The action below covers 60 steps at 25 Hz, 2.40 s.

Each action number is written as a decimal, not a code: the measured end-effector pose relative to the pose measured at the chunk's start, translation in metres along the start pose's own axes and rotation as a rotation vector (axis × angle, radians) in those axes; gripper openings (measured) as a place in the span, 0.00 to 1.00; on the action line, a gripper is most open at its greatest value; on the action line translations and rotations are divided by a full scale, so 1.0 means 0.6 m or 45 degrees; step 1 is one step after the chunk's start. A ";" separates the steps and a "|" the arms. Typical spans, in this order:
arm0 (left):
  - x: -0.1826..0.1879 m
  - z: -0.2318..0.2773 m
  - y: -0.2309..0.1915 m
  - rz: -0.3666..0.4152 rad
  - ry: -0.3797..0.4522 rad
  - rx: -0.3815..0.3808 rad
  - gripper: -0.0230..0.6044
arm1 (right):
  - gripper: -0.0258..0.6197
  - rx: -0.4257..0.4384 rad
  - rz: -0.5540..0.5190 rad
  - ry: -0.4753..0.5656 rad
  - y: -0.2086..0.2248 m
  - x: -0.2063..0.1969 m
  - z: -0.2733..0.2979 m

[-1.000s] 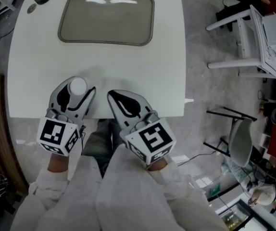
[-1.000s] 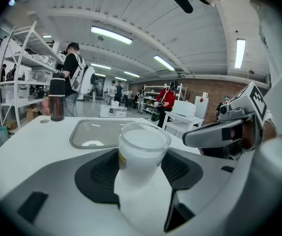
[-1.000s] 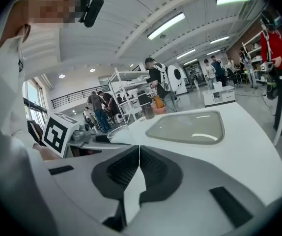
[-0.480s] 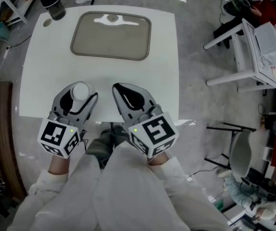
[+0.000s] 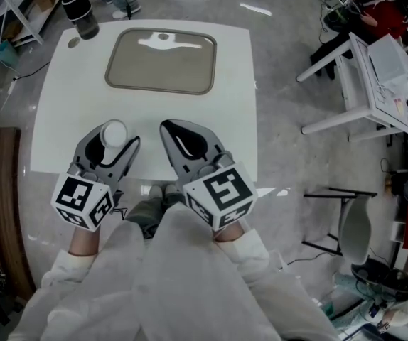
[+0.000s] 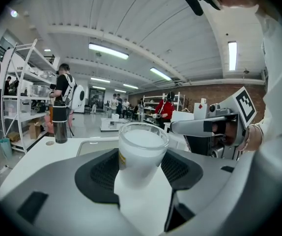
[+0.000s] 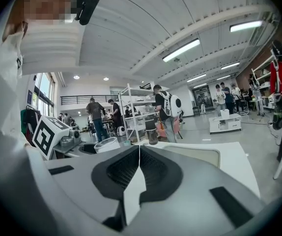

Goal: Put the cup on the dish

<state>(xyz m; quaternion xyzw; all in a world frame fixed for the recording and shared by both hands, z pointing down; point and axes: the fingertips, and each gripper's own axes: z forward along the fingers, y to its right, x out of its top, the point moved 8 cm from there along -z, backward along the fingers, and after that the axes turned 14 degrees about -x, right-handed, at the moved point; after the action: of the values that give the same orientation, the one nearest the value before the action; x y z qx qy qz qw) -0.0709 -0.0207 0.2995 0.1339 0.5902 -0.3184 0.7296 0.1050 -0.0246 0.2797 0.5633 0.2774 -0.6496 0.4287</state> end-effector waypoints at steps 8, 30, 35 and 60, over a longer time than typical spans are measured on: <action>0.005 0.014 0.008 -0.002 -0.010 -0.006 0.46 | 0.06 0.028 -0.032 0.028 0.005 0.010 -0.005; 0.028 0.072 -0.065 0.009 -0.027 -0.038 0.46 | 0.06 0.001 -0.004 0.017 0.049 0.010 0.072; 0.051 0.107 -0.132 0.066 -0.069 -0.067 0.46 | 0.06 -0.029 0.004 0.008 0.072 0.025 0.135; 0.101 0.307 -0.376 0.141 -0.108 -0.293 0.46 | 0.06 -0.198 0.068 -0.089 0.185 0.008 0.378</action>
<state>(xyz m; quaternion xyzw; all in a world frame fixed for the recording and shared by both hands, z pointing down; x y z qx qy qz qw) -0.0626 -0.3162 0.3323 0.0681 0.5831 -0.2133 0.7809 0.0895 -0.2704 0.3367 0.5125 0.2968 -0.6337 0.4978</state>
